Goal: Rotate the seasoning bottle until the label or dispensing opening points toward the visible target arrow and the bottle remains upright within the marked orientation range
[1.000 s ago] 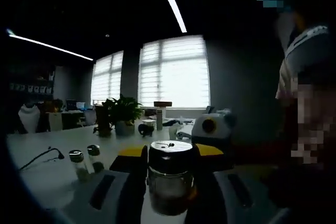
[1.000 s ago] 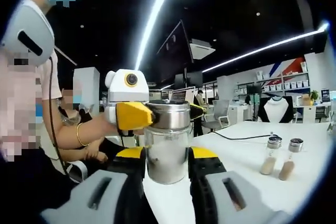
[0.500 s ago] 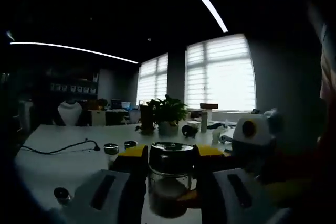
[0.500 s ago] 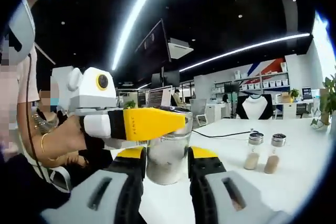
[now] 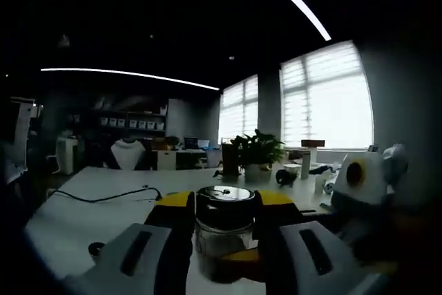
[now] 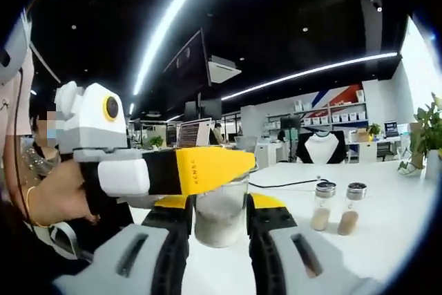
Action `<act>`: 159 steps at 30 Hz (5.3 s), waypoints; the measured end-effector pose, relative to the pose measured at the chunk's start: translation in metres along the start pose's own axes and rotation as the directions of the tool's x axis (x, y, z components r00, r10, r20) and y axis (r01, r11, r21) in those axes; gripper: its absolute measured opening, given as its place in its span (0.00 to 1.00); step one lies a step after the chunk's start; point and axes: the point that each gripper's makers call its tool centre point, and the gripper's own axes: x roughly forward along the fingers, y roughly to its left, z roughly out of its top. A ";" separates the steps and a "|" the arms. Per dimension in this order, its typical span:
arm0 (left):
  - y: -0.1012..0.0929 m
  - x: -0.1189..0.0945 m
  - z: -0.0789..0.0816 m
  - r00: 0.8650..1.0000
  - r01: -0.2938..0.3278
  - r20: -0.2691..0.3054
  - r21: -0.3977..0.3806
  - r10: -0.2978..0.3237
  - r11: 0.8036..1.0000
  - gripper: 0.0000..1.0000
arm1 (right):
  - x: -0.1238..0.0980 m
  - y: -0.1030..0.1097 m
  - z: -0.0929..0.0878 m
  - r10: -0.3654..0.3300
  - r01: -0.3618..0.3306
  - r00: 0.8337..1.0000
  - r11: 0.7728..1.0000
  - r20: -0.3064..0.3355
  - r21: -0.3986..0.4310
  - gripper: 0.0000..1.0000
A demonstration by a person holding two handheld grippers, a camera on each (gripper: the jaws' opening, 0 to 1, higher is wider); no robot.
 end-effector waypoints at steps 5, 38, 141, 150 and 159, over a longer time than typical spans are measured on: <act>-0.006 -0.007 -0.006 0.997 0.076 -0.004 0.003 -0.076 0.997 0.35 | -0.007 0.002 -0.005 0.078 -0.079 0.996 0.996 -0.031 -0.032 0.27; -0.033 -0.008 -0.016 0.977 0.211 0.011 0.081 -0.212 0.974 0.32 | -0.025 -0.001 -0.010 0.079 -0.079 0.997 0.997 -0.010 -0.010 0.28; 0.135 0.040 -0.148 0.931 -0.342 -0.122 0.047 0.345 0.939 0.34 | -0.013 -0.078 -0.089 -0.206 0.229 0.954 0.969 -0.218 0.087 0.69; 0.142 0.036 -0.157 0.913 -0.384 -0.133 0.046 0.387 0.922 0.34 | -0.009 -0.077 -0.097 -0.182 0.211 0.955 0.972 -0.235 0.106 0.69; 0.146 0.036 -0.158 0.901 -0.408 -0.132 0.071 0.414 0.910 0.34 | -0.003 -0.067 -0.095 -0.139 0.162 0.964 0.983 -0.228 0.085 0.68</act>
